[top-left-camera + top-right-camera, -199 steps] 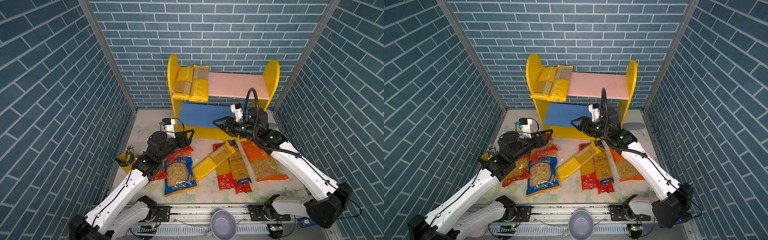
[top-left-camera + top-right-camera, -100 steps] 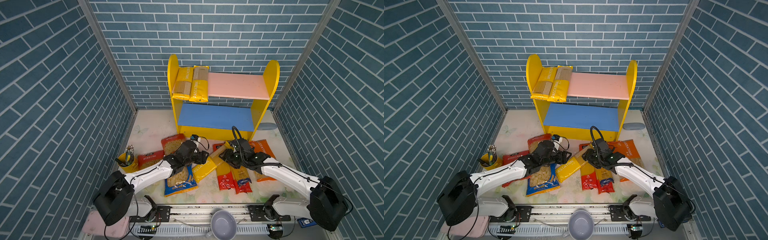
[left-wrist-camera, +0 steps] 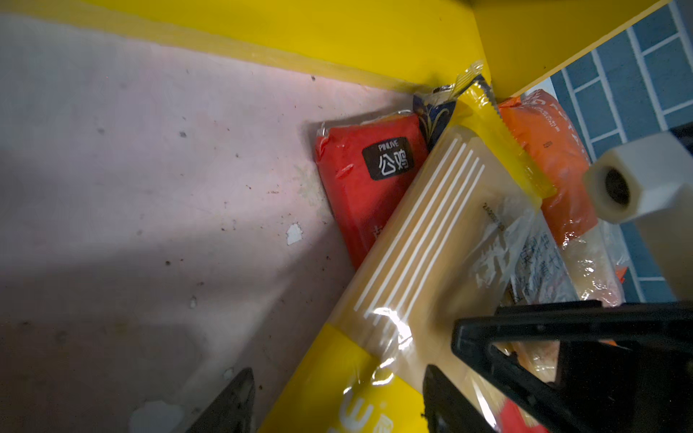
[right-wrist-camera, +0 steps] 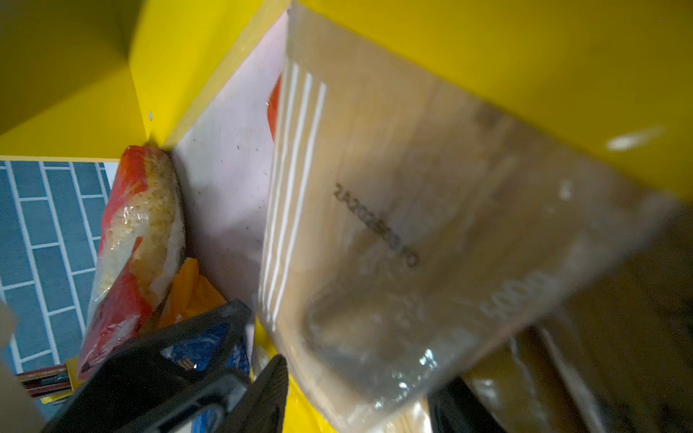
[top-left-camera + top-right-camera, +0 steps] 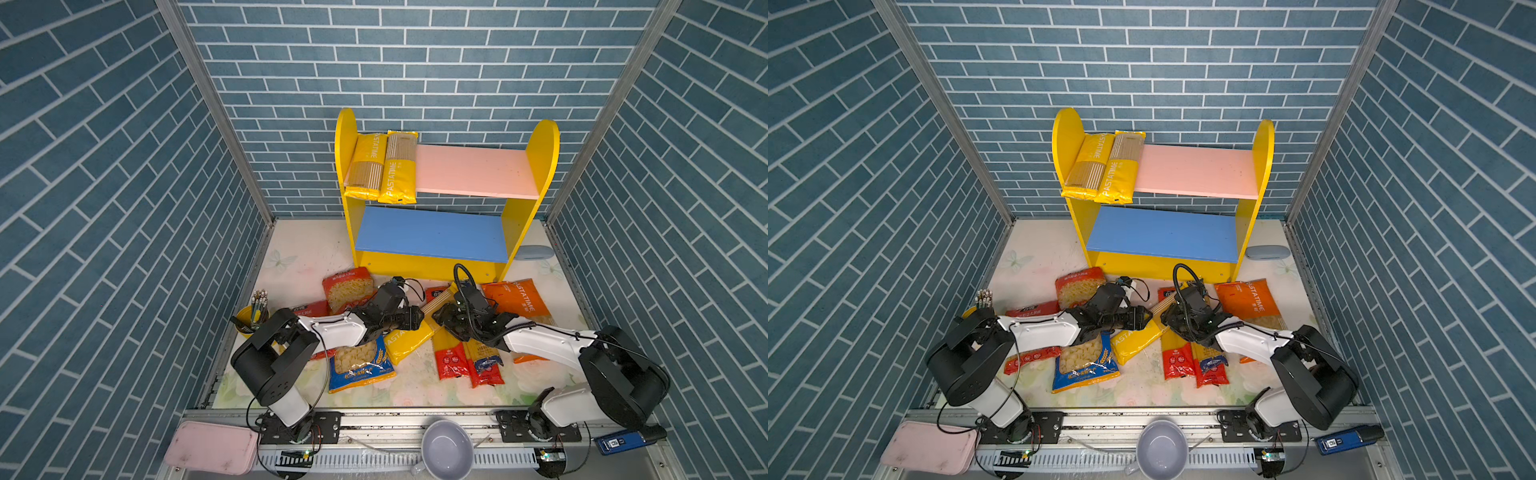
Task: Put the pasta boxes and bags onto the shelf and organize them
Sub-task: 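Grasp a third yellow spaghetti pack with the right gripper while the left hovers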
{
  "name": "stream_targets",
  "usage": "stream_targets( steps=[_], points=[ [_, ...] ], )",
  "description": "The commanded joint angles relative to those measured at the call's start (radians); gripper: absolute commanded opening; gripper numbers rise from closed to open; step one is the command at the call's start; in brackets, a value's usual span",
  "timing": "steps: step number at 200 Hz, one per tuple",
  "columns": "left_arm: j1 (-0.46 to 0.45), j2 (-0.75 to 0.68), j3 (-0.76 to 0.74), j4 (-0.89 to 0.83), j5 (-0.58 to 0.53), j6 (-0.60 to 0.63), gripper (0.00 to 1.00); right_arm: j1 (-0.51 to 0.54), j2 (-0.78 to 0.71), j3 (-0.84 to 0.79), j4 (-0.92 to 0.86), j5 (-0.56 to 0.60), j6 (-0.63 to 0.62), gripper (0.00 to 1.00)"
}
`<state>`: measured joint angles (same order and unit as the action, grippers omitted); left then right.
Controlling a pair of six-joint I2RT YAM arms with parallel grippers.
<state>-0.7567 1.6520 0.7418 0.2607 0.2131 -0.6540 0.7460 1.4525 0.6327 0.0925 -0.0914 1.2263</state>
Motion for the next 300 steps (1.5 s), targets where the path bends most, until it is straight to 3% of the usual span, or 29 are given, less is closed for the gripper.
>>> stream_targets(
  steps=[1, 21, 53, 128, 138, 173, 218, 266, 300],
  points=[
    [0.005, 0.021, -0.029, 0.11, 0.058, -0.098, 0.71, 0.012, 0.039, -0.015, 0.18, 0.01, 0.03, 0.57],
    [0.003, 0.019, -0.039, 0.14, 0.104, -0.156, 0.71, 0.012, 0.013, -0.041, 0.3, 0.023, 0.03, 0.57],
    [-0.011, -0.006, -0.041, 0.192, 0.129, -0.224, 0.71, 0.012, -0.016, -0.018, 0.316, 0.022, -0.019, 0.56],
    [-0.013, 0.007, -0.034, 0.199, 0.143, -0.227, 0.71, 0.01, 0.091, -0.06, 0.362, 0.009, 0.031, 0.56],
    [-0.013, 0.005, -0.028, 0.19, 0.142, -0.225, 0.71, 0.01, 0.109, -0.053, 0.377, -0.034, 0.033, 0.54],
    [-0.013, -0.037, -0.012, 0.123, 0.127, -0.192, 0.71, 0.01, 0.12, -0.04, 0.362, -0.05, 0.013, 0.32],
    [-0.013, -0.19, 0.059, -0.083, 0.071, -0.114, 0.71, 0.008, 0.045, -0.019, 0.3, -0.076, -0.029, 0.16],
    [-0.006, -0.335, 0.113, -0.231, 0.033, -0.043, 0.72, 0.005, -0.114, 0.026, 0.132, -0.068, -0.093, 0.08],
    [0.048, -0.428, 0.099, -0.232, 0.059, -0.058, 0.77, -0.002, -0.237, 0.052, 0.003, -0.045, -0.139, 0.06]
  ],
)
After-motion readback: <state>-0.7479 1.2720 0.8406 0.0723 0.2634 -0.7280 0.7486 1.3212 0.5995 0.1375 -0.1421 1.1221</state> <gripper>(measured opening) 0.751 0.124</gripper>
